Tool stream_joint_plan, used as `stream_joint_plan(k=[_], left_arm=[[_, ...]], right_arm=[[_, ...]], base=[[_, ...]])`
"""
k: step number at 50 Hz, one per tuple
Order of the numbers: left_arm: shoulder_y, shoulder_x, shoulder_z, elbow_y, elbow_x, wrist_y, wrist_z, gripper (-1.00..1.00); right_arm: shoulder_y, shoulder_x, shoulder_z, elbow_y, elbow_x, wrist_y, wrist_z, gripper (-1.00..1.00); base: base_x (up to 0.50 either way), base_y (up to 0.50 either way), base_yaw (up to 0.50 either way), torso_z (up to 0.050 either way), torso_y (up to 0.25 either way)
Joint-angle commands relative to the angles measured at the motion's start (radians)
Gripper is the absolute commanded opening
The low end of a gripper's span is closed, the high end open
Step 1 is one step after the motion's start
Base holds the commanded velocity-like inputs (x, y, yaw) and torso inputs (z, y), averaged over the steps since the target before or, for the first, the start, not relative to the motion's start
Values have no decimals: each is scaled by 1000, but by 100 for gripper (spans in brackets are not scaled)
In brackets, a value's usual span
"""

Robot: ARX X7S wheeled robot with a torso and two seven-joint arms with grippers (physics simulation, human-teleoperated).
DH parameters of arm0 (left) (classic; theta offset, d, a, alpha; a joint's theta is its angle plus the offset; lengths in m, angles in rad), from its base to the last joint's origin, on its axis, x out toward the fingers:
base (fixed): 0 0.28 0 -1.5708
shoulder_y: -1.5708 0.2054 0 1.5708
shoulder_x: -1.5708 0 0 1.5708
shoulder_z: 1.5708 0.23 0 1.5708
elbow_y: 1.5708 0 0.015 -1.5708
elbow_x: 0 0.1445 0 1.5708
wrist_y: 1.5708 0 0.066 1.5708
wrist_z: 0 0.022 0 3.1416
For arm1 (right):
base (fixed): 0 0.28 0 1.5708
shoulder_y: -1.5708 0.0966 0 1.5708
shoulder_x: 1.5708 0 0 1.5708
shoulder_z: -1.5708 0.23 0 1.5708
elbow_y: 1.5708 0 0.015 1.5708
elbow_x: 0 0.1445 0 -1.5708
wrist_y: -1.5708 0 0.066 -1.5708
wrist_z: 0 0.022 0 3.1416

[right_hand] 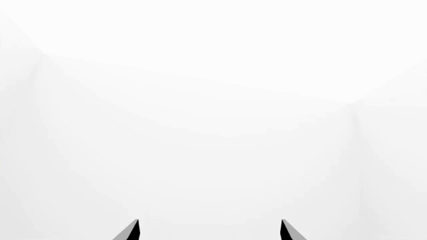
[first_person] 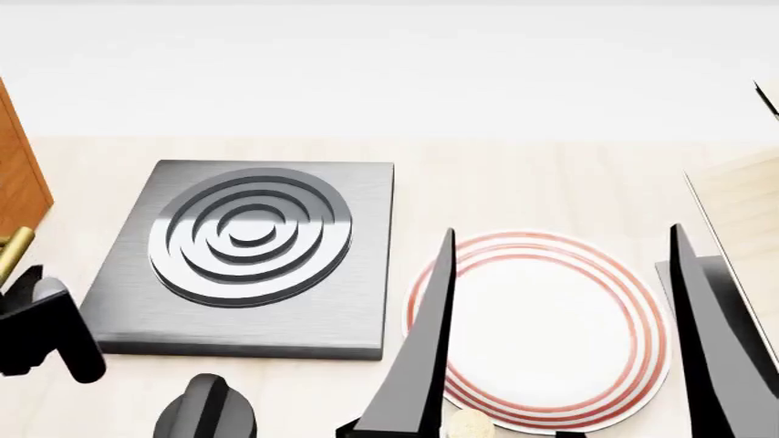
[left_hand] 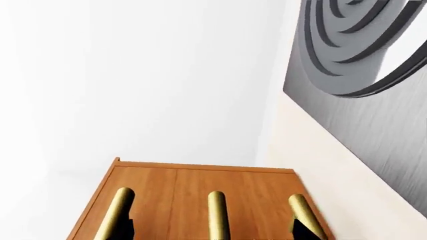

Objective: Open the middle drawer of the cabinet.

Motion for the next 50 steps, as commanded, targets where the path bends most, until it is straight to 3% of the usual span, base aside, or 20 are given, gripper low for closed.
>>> stream_joint_plan(k=[1, 50], left_arm=[[8, 26, -1, -18, 38, 2, 38, 100], [44, 57, -13, -138, 18, 12, 42, 100]], right_arm=[[5, -21, 21, 0, -15, 2, -28, 100], [5, -21, 28, 0, -16, 7, -30, 100]], base=[[0, 0, 0, 0, 0], [0, 0, 0, 0, 0]])
